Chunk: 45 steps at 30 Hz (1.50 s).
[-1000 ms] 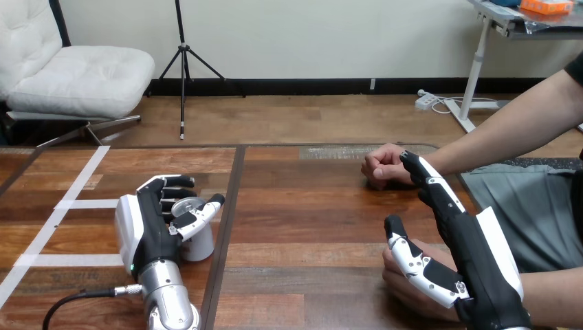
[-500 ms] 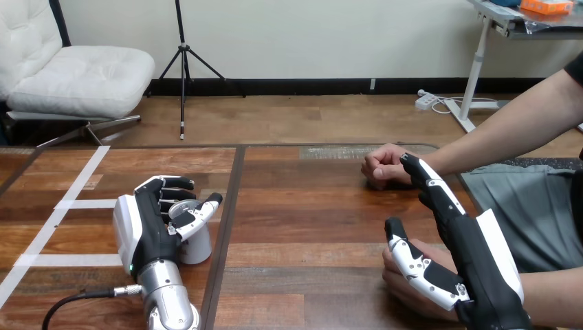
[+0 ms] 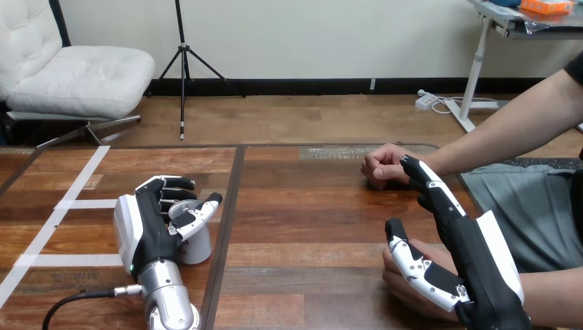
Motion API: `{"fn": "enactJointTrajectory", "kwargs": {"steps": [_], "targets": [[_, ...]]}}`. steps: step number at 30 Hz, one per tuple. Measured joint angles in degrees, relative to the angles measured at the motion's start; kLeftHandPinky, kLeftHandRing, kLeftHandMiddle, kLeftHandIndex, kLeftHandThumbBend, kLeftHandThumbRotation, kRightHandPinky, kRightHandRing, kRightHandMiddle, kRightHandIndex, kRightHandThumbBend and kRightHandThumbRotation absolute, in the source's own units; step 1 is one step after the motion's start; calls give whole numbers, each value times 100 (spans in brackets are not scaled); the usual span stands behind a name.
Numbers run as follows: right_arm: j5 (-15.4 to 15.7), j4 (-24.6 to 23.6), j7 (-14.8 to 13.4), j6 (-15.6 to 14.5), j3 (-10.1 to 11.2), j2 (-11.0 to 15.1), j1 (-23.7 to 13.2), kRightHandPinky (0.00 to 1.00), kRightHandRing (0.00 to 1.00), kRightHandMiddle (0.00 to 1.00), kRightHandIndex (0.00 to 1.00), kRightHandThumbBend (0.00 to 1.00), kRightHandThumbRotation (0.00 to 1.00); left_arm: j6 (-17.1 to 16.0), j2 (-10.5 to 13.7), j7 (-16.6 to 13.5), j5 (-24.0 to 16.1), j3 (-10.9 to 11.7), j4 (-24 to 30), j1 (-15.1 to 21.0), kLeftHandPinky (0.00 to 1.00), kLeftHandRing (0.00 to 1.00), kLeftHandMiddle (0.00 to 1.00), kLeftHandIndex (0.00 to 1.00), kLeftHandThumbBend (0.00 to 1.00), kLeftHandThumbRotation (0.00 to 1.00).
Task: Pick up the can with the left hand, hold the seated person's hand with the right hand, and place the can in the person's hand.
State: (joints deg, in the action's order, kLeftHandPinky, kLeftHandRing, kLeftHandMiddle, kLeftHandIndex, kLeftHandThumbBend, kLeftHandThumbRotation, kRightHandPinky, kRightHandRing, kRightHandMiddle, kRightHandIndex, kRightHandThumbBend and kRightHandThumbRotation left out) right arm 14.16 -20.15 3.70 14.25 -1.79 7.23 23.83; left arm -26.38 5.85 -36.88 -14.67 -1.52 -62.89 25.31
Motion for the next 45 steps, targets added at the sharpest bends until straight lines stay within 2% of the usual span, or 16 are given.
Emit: {"fn": "enactJointTrajectory", "kwargs": {"steps": [23, 45], "targets": [[7, -145, 0, -47, -2, -8, 46, 94, 95, 95, 93, 15, 18, -9, 6, -2, -136, -31, 0, 0, 42, 45, 49, 50, 68, 0], [11, -200, 0, -46, -3, -4, 46, 94, 95, 95, 93, 16, 17, -221, 3, 35, -153, -20, 0, -2, 44, 46, 49, 49, 67, 0]]}}
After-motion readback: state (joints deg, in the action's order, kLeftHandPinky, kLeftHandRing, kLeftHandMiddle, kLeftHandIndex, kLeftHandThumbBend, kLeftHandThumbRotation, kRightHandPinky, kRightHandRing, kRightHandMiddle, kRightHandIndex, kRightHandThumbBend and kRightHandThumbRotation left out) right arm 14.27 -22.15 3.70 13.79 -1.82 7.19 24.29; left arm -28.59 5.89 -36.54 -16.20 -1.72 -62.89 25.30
